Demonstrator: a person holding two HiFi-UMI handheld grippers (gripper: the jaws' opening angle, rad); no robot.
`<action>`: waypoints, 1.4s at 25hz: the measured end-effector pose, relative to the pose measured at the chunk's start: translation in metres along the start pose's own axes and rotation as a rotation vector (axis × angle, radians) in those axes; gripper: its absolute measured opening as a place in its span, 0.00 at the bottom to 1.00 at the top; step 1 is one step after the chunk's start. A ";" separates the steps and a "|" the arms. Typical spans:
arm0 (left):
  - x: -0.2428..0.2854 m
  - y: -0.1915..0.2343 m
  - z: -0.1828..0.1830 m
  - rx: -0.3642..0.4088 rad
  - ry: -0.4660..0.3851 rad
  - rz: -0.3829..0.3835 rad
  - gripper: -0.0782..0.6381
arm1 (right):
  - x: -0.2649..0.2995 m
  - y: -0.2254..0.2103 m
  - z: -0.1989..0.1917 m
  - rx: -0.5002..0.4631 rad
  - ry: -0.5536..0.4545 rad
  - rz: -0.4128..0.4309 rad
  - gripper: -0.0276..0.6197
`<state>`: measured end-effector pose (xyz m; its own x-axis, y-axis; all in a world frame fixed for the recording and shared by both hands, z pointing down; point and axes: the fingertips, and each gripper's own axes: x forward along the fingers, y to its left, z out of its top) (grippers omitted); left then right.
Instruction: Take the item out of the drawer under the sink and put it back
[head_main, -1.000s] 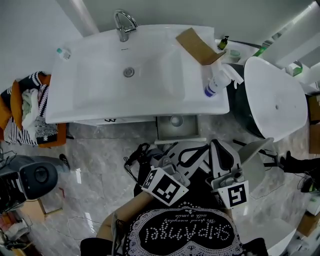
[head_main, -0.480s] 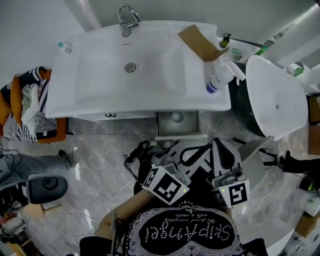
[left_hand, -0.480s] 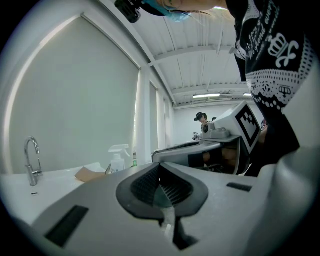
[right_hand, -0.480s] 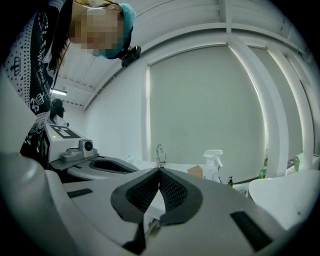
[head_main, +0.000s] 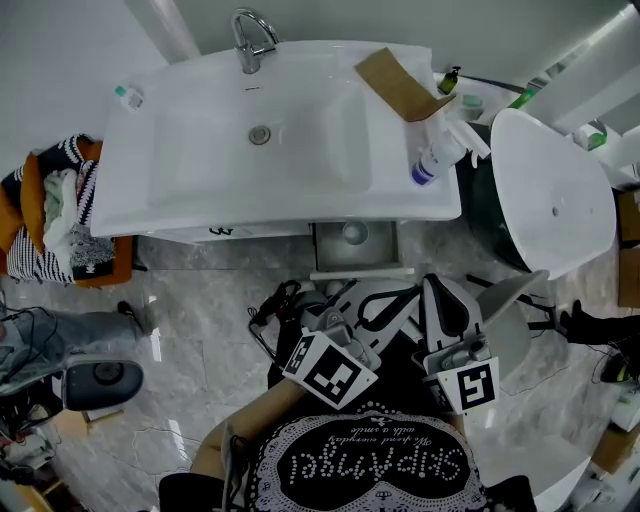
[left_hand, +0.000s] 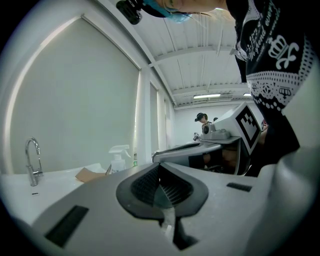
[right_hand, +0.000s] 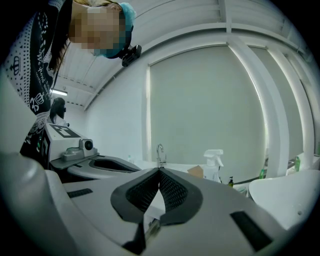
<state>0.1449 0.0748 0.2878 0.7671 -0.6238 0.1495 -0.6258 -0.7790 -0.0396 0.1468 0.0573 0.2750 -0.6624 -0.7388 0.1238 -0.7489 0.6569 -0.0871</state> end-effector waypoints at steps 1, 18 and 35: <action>0.000 0.000 0.000 -0.001 -0.001 0.001 0.12 | 0.000 0.000 0.000 0.000 0.001 0.001 0.07; -0.005 0.006 0.004 0.008 -0.009 0.016 0.12 | 0.005 0.004 0.003 -0.009 0.004 0.011 0.07; -0.012 0.008 0.004 0.010 -0.011 0.022 0.12 | 0.008 0.010 0.007 -0.025 -0.020 0.021 0.07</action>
<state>0.1309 0.0760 0.2815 0.7546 -0.6416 0.1379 -0.6412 -0.7655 -0.0531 0.1340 0.0564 0.2680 -0.6782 -0.7278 0.1024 -0.7346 0.6754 -0.0649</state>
